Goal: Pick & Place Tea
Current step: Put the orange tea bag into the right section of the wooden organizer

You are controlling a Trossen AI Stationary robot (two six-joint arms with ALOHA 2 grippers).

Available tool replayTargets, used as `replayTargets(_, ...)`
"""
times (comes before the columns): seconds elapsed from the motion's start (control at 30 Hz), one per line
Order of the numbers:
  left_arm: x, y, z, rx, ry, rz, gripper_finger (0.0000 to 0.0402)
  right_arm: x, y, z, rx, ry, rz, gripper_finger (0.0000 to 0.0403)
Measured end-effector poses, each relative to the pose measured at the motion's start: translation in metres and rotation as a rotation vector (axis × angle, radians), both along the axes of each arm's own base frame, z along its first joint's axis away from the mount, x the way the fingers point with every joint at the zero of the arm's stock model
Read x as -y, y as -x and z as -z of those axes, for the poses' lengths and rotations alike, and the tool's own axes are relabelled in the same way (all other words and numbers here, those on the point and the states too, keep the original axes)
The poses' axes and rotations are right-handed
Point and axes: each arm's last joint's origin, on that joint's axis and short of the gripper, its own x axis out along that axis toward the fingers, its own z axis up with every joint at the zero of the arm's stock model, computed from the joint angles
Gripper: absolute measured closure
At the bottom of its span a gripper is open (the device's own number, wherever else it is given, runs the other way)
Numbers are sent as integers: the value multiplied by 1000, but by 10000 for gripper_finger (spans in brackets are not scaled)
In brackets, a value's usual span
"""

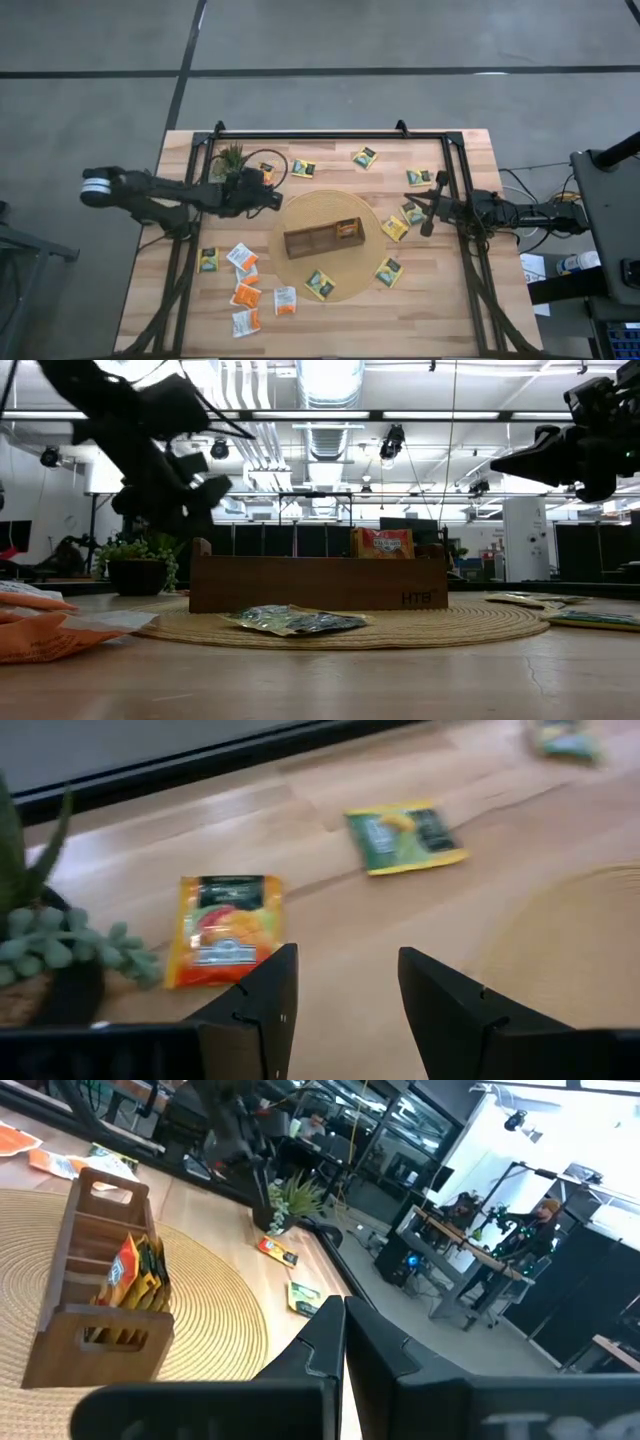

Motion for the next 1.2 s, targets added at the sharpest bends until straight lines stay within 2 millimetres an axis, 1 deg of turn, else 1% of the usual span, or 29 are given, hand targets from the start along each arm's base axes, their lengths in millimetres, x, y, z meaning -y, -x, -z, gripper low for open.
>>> replayTargets(0.13, -21, -9, 5, -146, 85, -72, 234, 0, 0, 0, -1, 5, 0, 394)
replayTargets(0.2, -33, -13, 7, -188, 144, -83, 234, 0, 0, 0, -1, 4, 0, 394)
replayTargets(0.27, -44, -16, 12, -242, 168, -76, 234, 0, 0, 0, -1, 4, 0, 394)
replayTargets(0.4, -59, -17, 21, -277, 233, -80, 234, 0, 0, 0, -1, 4, -1, 394)
replayTargets(0.57, -70, -12, 29, -308, 271, -99, 234, 0, 0, 0, -1, 4, -2, 394)
replayTargets(0.73, -77, -12, 34, -296, 269, -124, 234, 0, 0, 0, -1, 5, -2, 394)
replayTargets(0.87, -84, -16, 47, -287, 241, -125, 234, 0, 0, 0, -1, 5, -2, 394)
replayTargets(0.97, -89, -18, 59, -316, 243, -135, 237, 0, 0, 0, -1, 5, -2, 394)
replayTargets(1.07, -90, -18, 69, -353, 275, -108, 260, 0, 0, 0, -2, 5, -2, 394)
replayTargets(1.13, -90, -19, 73, -368, 291, -84, 295, 0, 0, 0, -2, 5, -2, 394)
replayTargets(1.2, -89, -19, 74, -371, 303, -61, 345, 0, 0, 0, -2, 5, -2, 394)
